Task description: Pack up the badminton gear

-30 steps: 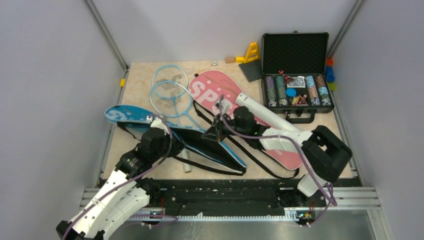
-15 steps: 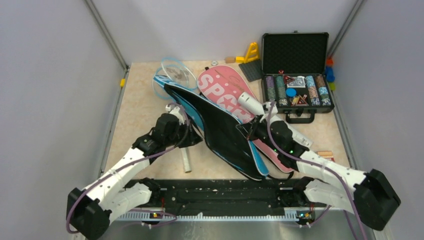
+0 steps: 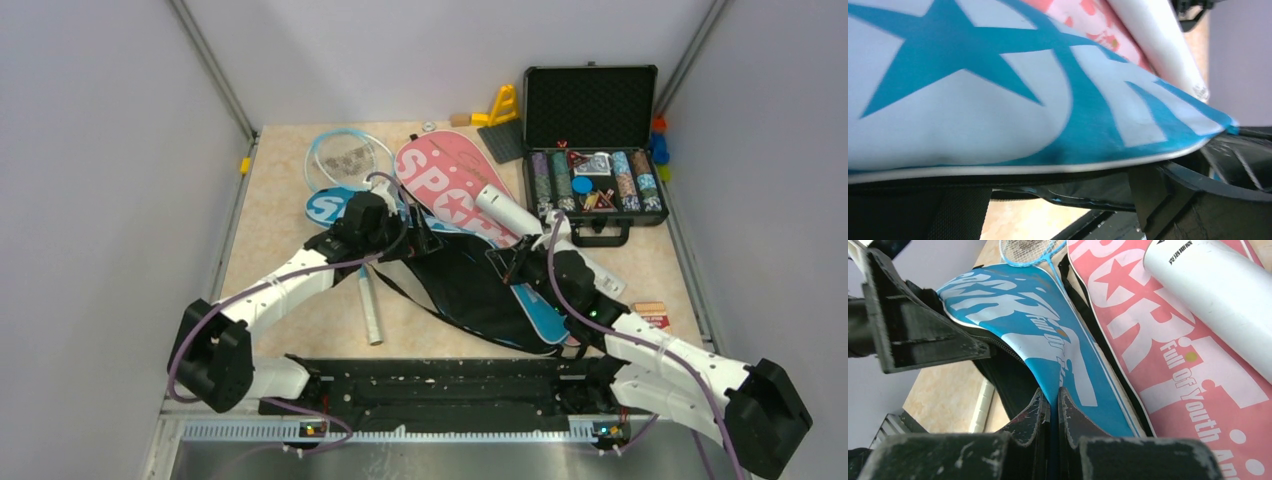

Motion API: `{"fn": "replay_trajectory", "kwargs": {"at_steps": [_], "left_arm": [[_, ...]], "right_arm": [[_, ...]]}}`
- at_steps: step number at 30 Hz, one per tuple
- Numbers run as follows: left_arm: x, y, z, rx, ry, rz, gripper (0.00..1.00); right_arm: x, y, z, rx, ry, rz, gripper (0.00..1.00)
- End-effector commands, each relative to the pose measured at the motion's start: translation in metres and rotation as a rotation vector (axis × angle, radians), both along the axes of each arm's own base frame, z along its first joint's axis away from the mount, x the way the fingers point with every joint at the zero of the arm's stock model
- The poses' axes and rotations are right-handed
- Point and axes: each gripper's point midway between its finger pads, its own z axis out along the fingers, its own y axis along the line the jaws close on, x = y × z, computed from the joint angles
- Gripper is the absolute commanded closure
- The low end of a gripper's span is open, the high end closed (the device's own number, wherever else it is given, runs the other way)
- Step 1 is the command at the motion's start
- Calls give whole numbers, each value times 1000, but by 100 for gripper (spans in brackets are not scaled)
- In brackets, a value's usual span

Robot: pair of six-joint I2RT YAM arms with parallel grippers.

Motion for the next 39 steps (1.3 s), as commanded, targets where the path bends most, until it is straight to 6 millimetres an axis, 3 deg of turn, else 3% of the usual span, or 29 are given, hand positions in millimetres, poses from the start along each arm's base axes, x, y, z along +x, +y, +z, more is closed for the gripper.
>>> {"fn": "replay_trajectory", "kwargs": {"at_steps": [1, 5, 13, 16, 20, 22, 26, 31, 33, 36, 39], "left_arm": [[11, 27, -24, 140, 40, 153, 1], [7, 69, -58, 297, 88, 333, 1], [-1, 91, -82, 389, 178, 445, 5], [-2, 81, -70, 338, 150, 390, 5], [-10, 49, -26, 185, 25, 224, 5], [-22, 45, -10, 152, -11, 194, 4], [-49, 69, -4, 137, -19, 268, 4], [-69, 131, -30, 213, -12, 516, 1], [-72, 146, -39, 228, -20, 583, 1], [-62, 153, -38, 219, -62, 644, 1], [-40, 139, -28, 178, -118, 618, 1]], "right_arm": [[8, -4, 28, 118, -39, -79, 100], [6, -2, 30, 180, -18, -82, 100], [7, -4, 26, 175, 13, -101, 100], [9, -1, 23, 174, 14, -98, 100], [11, 9, 22, 202, 22, -69, 100], [13, 12, 22, 204, 24, -60, 100], [16, 14, 24, 215, 26, -71, 100], [18, 16, 26, 203, 28, -70, 100], [18, 17, 27, 204, 28, -68, 100], [17, 20, 28, 210, 29, -50, 100], [15, 25, 27, 208, 33, -22, 100]]}}
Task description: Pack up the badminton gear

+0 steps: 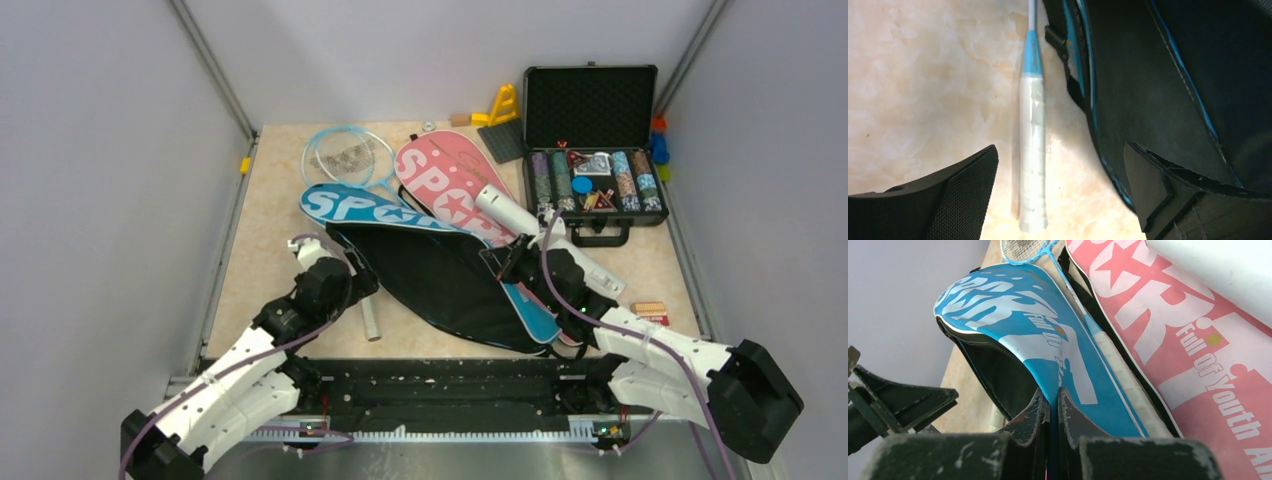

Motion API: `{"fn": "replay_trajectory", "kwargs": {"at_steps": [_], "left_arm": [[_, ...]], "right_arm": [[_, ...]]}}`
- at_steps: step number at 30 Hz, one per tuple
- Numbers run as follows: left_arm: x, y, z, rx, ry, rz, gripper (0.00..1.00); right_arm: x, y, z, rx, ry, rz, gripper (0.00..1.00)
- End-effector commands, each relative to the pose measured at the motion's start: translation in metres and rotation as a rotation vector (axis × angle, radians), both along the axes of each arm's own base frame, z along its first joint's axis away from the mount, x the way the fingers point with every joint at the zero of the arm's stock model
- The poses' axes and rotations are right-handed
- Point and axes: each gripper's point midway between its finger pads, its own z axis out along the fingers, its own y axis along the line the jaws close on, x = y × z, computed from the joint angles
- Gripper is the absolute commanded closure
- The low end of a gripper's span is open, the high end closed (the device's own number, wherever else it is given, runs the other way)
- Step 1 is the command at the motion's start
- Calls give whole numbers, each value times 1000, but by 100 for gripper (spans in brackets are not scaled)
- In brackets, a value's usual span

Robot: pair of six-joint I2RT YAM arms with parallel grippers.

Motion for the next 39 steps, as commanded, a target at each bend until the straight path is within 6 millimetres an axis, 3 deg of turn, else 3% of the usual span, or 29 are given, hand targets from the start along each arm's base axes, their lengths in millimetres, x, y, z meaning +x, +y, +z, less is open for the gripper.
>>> {"fn": "replay_trajectory", "kwargs": {"at_steps": [1, 4, 10, 16, 20, 23, 25, 26, 28, 31, 34, 39], "left_arm": [[39, -10, 19, -29, -122, 38, 1], [57, -22, 27, -21, -126, 25, 1], [85, 11, 3, 169, -48, 167, 4], [122, 16, 2, 138, -94, 175, 14], [149, 13, 15, 100, -137, 174, 33], [165, 3, 32, 105, -172, 128, 61], [174, -1, 41, 125, -163, 106, 97], [175, -1, 42, 147, -131, 103, 100], [178, -5, 46, 171, -54, 86, 100], [178, -14, 49, 215, 15, 56, 100], [176, -28, 54, 248, 15, -5, 100], [175, -38, 65, 289, 4, -54, 100]], "right_arm": [[5, 17, 39, 83, -78, 45, 100], [-3, 24, 37, 74, -93, 110, 100], [-23, 8, 24, 16, -94, 138, 100], [-44, 0, 13, -46, -84, 206, 96], [-56, 2, 11, -73, -77, 274, 88], [-60, 3, 8, -140, -91, 320, 79], [-57, 3, 5, -190, -102, 333, 71], [-55, 4, 3, -220, -104, 343, 59], [-50, 9, 1, -296, -113, 372, 38], [-39, 21, -1, -472, -167, 355, 28], [-21, 36, 3, -640, -237, 316, 23], [24, 57, 22, -746, -287, 189, 21]]}}
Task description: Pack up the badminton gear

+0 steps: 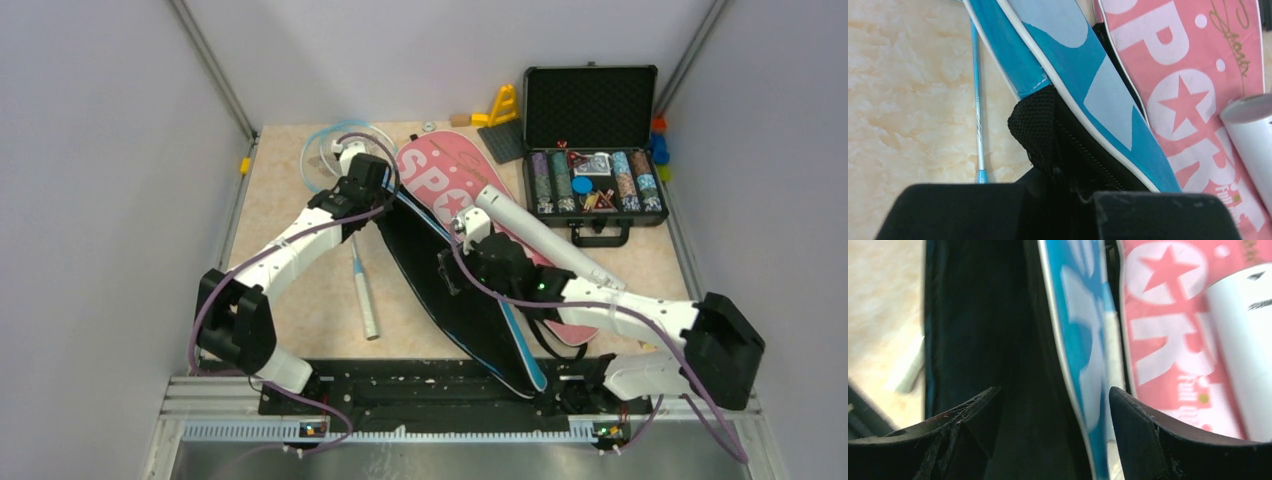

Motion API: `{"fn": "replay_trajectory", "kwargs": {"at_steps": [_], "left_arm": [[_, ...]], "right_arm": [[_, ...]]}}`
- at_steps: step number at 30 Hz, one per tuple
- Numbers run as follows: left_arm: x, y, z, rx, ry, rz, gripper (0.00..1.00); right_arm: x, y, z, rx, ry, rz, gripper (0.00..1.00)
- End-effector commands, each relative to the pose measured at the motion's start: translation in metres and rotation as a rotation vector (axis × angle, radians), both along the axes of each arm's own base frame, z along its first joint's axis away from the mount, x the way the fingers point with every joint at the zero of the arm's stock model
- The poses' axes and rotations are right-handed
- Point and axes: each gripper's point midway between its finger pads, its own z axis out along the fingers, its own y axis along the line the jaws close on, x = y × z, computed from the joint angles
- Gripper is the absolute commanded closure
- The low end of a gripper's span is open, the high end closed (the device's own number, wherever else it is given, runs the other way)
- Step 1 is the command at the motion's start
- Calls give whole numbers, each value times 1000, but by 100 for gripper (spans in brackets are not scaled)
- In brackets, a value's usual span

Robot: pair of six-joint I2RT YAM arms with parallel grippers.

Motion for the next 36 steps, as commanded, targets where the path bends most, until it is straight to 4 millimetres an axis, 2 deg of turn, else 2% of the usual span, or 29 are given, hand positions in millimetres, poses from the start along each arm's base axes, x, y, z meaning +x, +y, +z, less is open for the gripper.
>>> {"fn": "replay_trajectory", "kwargs": {"at_steps": [1, 5, 6, 7, 8, 10, 13, 14, 15, 16, 18, 21, 23, 26, 28, 30, 33, 36], "left_arm": [[-3, -7, 13, 60, 7, -67, 100], [-4, -16, 18, 54, 6, -136, 100], [-5, -18, 18, 50, 7, -152, 100], [-6, -19, 22, 46, -1, -167, 100], [-6, -20, 24, 45, -9, -177, 100], [-7, -21, 33, 44, -37, -202, 100], [-8, -27, 56, 21, -101, -248, 100], [-9, -32, 65, 5, -129, -284, 100], [-10, -39, 75, -16, -161, -325, 94], [-12, -47, 85, -39, -188, -371, 84], [-18, -65, 106, -102, -248, -474, 53], [-37, -86, 129, -196, -303, -609, 23], [-55, -96, 140, -255, -352, -691, 9], [-76, -100, 147, -325, -431, -753, 3], [-74, -89, 140, -336, -438, -672, 1], [-62, -73, 118, -308, -384, -537, 1], [-35, -50, 70, -272, -241, -319, 1], [-2, -35, 19, -279, -77, -157, 1]], "right_arm": [[54, 2, 42, -88, -214, -154, 21], [82, 22, 59, -153, -339, -142, 20], [87, 27, 59, -167, -338, -140, 24], [93, 29, 56, -184, -322, -141, 33], [96, 31, 53, -197, -296, -143, 49], [104, 18, 57, -212, -268, -247, 100], [103, -16, 82, -190, -245, -375, 100], [105, -32, 100, -163, -234, -418, 100], [105, -47, 110, -167, -215, -457, 100], [105, -62, 120, -184, -204, -497, 100], [104, -90, 133, -226, -194, -560, 100], [101, -126, 139, -279, -165, -633, 100], [99, -147, 139, -315, -164, -685, 100], [99, -174, 136, -320, -149, -750, 100], [99, -189, 139, -313, -149, -799, 100], [99, -199, 145, -321, -167, -843, 100], [103, -196, 149, -306, -182, -828, 100], [109, -189, 137, -310, -170, -807, 100]]}}
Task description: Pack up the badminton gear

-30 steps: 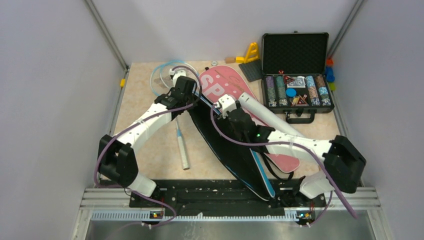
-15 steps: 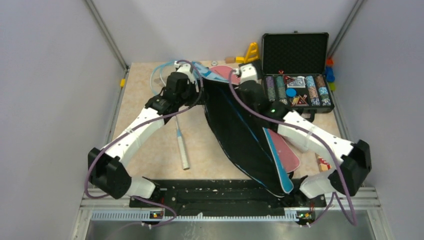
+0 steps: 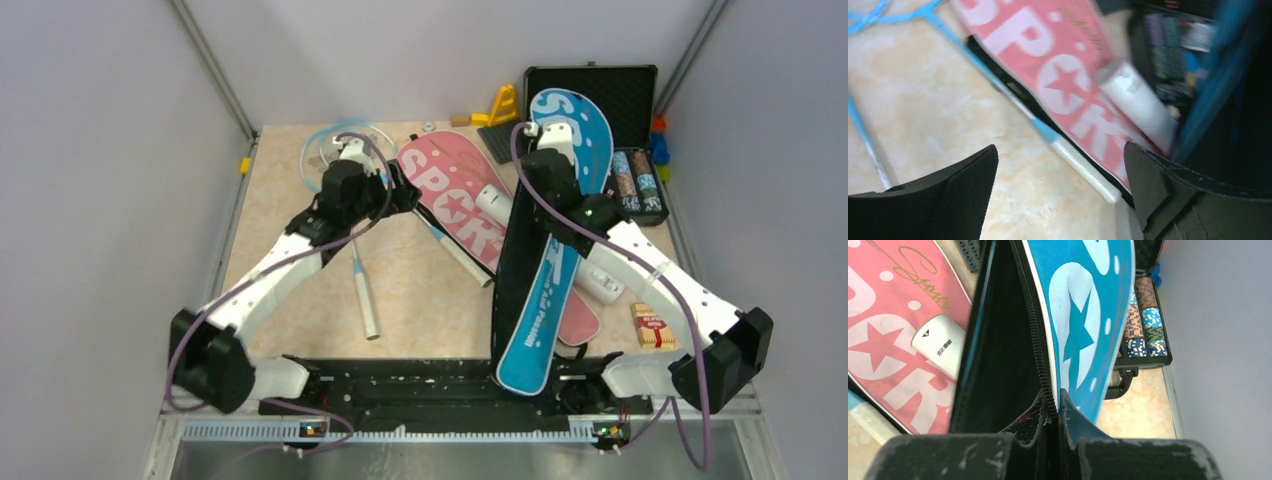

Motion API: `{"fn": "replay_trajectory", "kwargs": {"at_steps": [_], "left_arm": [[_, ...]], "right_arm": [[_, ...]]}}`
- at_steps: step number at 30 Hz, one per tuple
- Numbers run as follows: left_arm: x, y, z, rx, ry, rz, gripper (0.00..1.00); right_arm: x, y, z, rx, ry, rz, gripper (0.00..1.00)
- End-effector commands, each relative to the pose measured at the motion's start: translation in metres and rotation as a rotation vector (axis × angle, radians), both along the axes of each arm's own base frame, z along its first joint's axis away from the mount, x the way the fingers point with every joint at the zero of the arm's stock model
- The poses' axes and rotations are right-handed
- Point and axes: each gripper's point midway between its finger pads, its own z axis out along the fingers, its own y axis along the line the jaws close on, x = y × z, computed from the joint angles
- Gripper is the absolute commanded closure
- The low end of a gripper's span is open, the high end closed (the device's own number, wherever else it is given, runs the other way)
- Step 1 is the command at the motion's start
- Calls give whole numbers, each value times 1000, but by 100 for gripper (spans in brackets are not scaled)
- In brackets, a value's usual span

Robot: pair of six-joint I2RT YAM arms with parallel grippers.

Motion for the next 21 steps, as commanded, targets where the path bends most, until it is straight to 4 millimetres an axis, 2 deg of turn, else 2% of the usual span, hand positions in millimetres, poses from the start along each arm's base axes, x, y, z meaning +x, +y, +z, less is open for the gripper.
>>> {"fn": "replay_trajectory", "kwargs": {"at_steps": [1, 2, 6, 11, 14, 21], "left_arm": [[55, 37, -77, 28, 260, 303, 2], [67, 44, -91, 43, 301, 357, 3], [118, 73, -121, 53, 397, 571, 10], [169, 80, -152, 63, 432, 667, 18], [186, 81, -167, 79, 439, 696, 24], [196, 79, -202, 73, 500, 752, 35]], "right_arm": [[7, 4, 2, 22, -41, -1, 100], [9, 5, -3, 17, -31, -3, 100], [18, 16, -23, 31, -2, 22, 100], [22, 24, -39, 40, 15, 56, 100], [21, 23, -45, 35, 18, 50, 100], [19, 21, -43, 55, -8, 50, 100]]}}
